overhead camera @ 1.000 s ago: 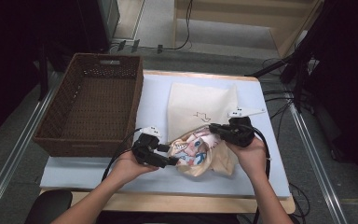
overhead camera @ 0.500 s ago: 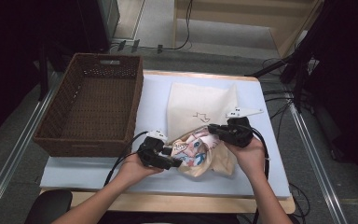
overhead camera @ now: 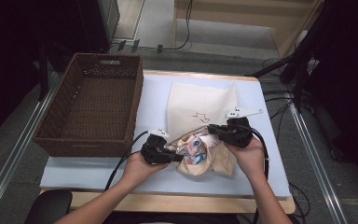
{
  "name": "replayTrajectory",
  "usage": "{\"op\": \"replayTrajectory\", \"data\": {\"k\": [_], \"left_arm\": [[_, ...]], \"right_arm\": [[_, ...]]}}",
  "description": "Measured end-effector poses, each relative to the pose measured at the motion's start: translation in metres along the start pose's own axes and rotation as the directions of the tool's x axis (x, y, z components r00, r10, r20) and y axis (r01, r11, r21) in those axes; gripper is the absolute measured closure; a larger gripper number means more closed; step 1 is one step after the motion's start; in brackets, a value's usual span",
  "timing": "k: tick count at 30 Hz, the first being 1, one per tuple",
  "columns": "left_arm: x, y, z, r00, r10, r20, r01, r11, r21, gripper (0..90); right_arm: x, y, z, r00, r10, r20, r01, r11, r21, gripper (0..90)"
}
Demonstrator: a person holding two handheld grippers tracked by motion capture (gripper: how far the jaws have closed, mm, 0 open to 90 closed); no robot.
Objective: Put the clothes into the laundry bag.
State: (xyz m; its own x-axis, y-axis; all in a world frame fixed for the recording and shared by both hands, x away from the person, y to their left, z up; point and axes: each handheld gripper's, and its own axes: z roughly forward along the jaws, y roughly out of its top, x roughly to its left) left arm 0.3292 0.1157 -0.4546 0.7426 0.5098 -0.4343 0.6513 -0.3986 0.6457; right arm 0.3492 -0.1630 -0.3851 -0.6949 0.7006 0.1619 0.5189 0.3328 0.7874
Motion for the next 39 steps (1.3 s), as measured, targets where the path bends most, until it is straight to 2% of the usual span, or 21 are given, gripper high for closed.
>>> {"op": "replayTrajectory", "data": {"k": [6, 11, 14, 15, 20, 22, 24, 27, 29, 30, 33, 34, 35, 37, 39], "left_arm": [[-0.009, 0.008, -0.001, 0.9994, 0.034, -0.006, -0.034, 0.9993, -0.016, 81.6], [-0.015, 0.016, 0.001, 0.9972, 0.062, -0.041, -0.063, 0.9976, -0.029, 81.6], [-0.015, 0.02, 0.001, 0.9972, 0.062, -0.042, -0.063, 0.9975, -0.031, 81.6], [-0.016, 0.024, 0.001, 0.9956, 0.072, -0.06, -0.074, 0.9968, -0.032, 81.6], [-0.015, 0.036, 0.004, 0.9918, 0.084, -0.096, -0.085, 0.9964, -0.003, 81.6], [-0.015, 0.038, 0.005, 0.9914, 0.086, -0.099, -0.087, 0.9962, 0.002, 81.6], [-0.013, 0.043, 0.006, 0.9887, 0.086, -0.122, -0.086, 0.9962, 0.003, 81.6], [-0.011, 0.046, 0.006, 0.9885, 0.074, -0.132, -0.074, 0.9972, 0.004, 81.5], [-0.008, 0.051, 0.008, 0.9864, 0.064, -0.151, -0.062, 0.9979, 0.018, 81.4], [-0.011, 0.052, 0.008, 0.9854, 0.071, -0.155, -0.069, 0.9975, 0.017, 81.4], [-0.022, 0.057, 0.009, 0.9731, 0.141, -0.182, -0.138, 0.9899, 0.03, 81.3], [-0.022, 0.057, 0.009, 0.9731, 0.141, -0.182, -0.138, 0.9899, 0.03, 81.3], [-0.024, 0.062, 0.011, 0.9704, 0.149, -0.19, -0.146, 0.9888, 0.03, 81.3], [-0.02, 0.067, 0.013, 0.9748, 0.122, -0.187, -0.121, 0.9925, 0.015, 81.2], [-0.018, 0.073, 0.01, 0.984, 0.083, -0.157, -0.086, 0.9962, -0.012, 81.1]], "right_arm": [[0.002, 0.001, 0.001, 1.0, -0.007, -0.003, 0.007, 1.0, 0.002, 88.0], [0.005, 0.002, 0.002, 0.9999, -0.014, -0.002, 0.014, 1.0, 0.004, 88.1], [0.005, 0.002, 0.001, 1.0, -0.008, 0.0, 0.008, 1.0, 0.003, 88.1], [0.004, 0.003, 0.0, 1.0, -0.009, 0.004, 0.009, 1.0, -0.002, 88.2], [0.003, 0.004, -0.003, 0.9999, -0.002, 0.013, 0.002, 1.0, -0.009, 88.3], [0.003, 0.004, -0.004, 0.9999, -0.004, 0.012, 0.004, 1.0, -0.01, 88.4], [0.003, 0.004, -0.005, 0.9999, -0.001, 0.012, 0.002, 1.0, -0.013, 88.4], [0.002, 0.005, -0.007, 1.0, 0.0, 0.01, 0.0, 1.0, -0.018, 88.4], [0.003, 0.006, -0.009, 1.0, 0.007, -0.004, -0.008, 1.0, -0.024, 88.4], [0.003, 0.006, -0.009, 1.0, 0.007, -0.007, -0.007, 1.0, -0.024, 88.4], [0.005, 0.007, -0.009, 1.0, -0.007, -0.002, 0.006, 1.0, -0.024, 88.4], [0.005, 0.007, -0.008, 1.0, -0.008, -0.003, 0.008, 1.0, -0.024, 88.4], [0.005, 0.007, -0.008, 1.0, -0.008, -0.003, 0.007, 1.0, -0.024, 88.4], [0.006, 0.007, -0.009, 1.0, -0.003, -0.007, 0.003, 1.0, -0.028, 88.4], [0.006, 0.008, -0.01, 0.9999, -0.005, -0.011, 0.005, 0.999, -0.033, 88.4]]}}
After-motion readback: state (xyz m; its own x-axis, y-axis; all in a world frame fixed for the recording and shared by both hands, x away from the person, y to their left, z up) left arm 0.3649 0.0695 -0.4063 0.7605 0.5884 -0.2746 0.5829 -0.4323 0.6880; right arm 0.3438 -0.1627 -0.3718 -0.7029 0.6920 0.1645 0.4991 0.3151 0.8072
